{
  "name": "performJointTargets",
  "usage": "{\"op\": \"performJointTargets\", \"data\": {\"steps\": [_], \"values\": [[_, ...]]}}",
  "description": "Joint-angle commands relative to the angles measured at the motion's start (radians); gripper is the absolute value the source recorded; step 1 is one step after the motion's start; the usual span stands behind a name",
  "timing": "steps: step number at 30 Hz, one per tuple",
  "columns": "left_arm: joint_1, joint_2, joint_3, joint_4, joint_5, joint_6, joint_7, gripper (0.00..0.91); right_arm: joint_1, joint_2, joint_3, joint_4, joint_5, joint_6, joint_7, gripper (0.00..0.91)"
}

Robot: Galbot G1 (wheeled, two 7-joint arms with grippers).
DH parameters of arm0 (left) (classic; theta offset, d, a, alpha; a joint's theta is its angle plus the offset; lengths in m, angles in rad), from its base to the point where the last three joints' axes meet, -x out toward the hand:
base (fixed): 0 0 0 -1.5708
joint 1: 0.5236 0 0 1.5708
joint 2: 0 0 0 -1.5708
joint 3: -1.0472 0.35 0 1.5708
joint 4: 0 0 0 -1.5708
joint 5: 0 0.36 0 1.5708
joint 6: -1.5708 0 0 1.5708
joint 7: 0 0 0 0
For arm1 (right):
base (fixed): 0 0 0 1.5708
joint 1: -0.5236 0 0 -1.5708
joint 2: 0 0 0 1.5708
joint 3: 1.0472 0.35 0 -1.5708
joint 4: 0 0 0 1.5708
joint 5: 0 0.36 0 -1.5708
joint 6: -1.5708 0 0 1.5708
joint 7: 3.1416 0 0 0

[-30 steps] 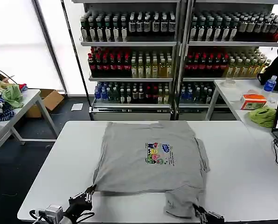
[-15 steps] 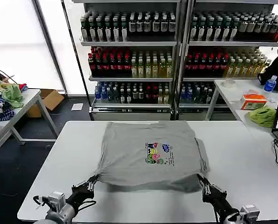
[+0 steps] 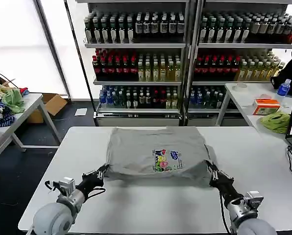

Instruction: Fold and organize the clothes.

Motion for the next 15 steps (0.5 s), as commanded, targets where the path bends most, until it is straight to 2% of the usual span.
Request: {"op": "performJointTargets", "data": {"steps": [1,3,4,5,15], "values": [[-0.229,-0.018,0.1,0.252,0.003,0.001,0.005,0.02,0.221,0.028,-0.122,-0.232,-0.107,-0.001,-0.011,0.0],[-0.237,-0.025,0.101,0.277,0.005,0.011,0.02,0.05,0.243,0.037,-0.144,-0.263,-0.141,-0.003,-0.023,0.02],[-0.238,-0.028,0.101,0.282,0.011,0.019,0.026,0.836,0.249,0.039,-0.15,-0.271,-0.148,-0.005,-0.026,0.907],[-0.238,-0.029,0.1,0.284,0.018,0.021,0.031,0.907,0.251,0.041,-0.153,-0.272,-0.152,-0.005,-0.027,0.907],[-0.181,-0.009,0.017,0.203,0.021,0.019,0.038,0.907,0.226,0.039,-0.092,-0.222,-0.12,-0.007,-0.032,0.907]]}}
